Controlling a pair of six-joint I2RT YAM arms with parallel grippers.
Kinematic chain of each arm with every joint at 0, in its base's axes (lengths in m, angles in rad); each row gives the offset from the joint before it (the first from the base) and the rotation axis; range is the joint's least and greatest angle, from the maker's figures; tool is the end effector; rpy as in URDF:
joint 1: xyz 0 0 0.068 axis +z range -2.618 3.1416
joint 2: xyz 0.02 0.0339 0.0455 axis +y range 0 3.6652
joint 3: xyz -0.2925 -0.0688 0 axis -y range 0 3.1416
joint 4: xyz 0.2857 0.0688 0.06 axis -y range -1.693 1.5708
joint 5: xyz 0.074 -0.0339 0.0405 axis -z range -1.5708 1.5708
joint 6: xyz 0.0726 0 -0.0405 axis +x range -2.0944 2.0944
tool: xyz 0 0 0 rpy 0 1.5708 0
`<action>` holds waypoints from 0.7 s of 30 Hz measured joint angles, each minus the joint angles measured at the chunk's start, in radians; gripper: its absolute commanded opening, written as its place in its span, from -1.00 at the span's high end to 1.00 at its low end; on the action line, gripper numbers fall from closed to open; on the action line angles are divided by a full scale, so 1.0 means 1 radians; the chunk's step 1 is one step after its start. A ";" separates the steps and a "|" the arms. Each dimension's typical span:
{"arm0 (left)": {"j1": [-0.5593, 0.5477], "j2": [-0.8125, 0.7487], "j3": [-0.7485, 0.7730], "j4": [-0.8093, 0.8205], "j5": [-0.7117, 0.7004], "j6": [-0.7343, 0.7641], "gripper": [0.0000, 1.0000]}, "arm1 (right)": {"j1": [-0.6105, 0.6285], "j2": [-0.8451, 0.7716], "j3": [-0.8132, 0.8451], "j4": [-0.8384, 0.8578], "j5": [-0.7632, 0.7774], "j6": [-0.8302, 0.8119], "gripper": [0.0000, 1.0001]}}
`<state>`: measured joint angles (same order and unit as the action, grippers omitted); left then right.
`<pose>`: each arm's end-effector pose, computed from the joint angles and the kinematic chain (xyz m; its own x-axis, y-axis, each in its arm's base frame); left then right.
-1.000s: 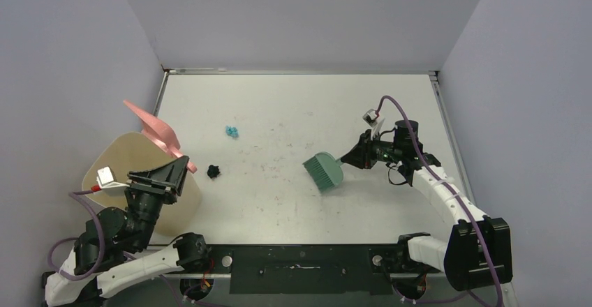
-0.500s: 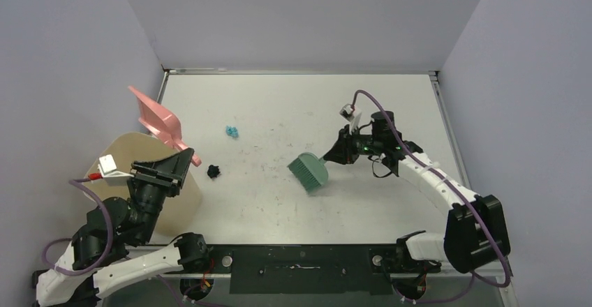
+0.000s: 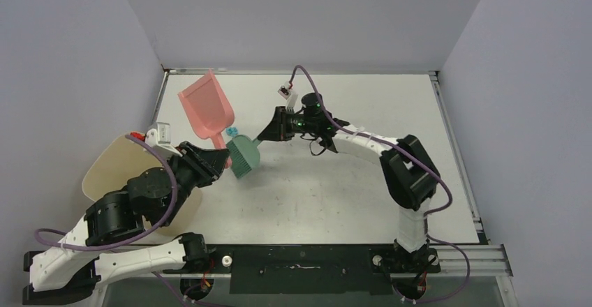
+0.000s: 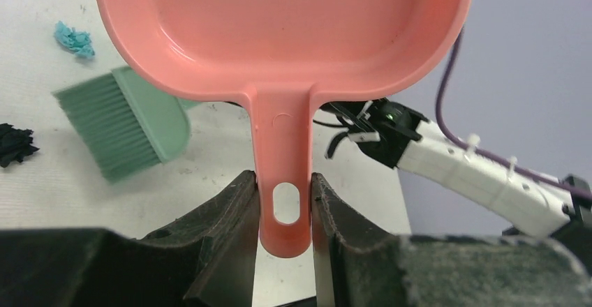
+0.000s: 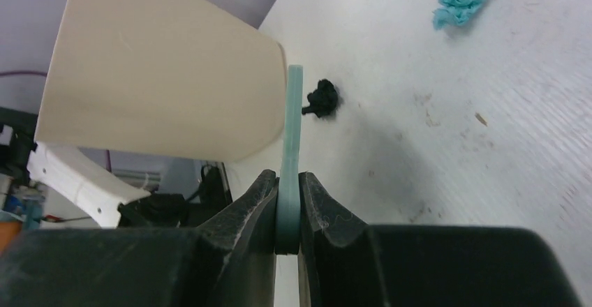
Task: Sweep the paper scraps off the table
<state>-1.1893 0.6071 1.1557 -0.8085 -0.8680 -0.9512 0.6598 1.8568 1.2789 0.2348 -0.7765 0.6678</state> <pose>0.0920 -0.0806 0.4495 -0.3204 -0.6146 -0.7208 0.1110 0.7314 -0.6729 0.3584 0.3424 0.2460 -0.8024 -0.0634 -0.5934 -0.5882 0.2526 0.7683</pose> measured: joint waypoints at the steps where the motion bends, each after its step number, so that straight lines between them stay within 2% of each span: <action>1: 0.000 0.010 0.005 -0.014 0.015 0.006 1.00 | 0.011 0.050 0.027 0.037 0.004 0.047 0.89; 7: 0.000 0.024 0.012 -0.093 0.073 0.016 1.00 | 0.051 0.346 0.191 0.272 0.011 0.362 0.89; 10: 0.000 0.011 0.010 -0.105 0.089 0.011 1.00 | 0.066 0.436 0.246 0.297 0.020 0.441 0.89; 14: 0.000 -0.012 -0.012 -0.108 0.092 -0.002 1.00 | 0.098 0.507 0.353 0.185 0.085 0.469 0.89; 17: 0.000 -0.004 -0.014 -0.110 0.093 -0.002 1.00 | 0.142 0.513 0.459 -0.014 0.192 0.425 0.89; 21: 0.000 0.035 -0.004 -0.122 0.098 0.011 1.00 | 0.191 0.495 0.507 -0.145 0.307 0.365 0.89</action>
<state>-1.1893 0.6426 1.1515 -0.9302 -0.7704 -0.9398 0.8505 2.3520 1.7859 0.0898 -0.4694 1.0325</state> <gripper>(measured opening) 0.272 0.136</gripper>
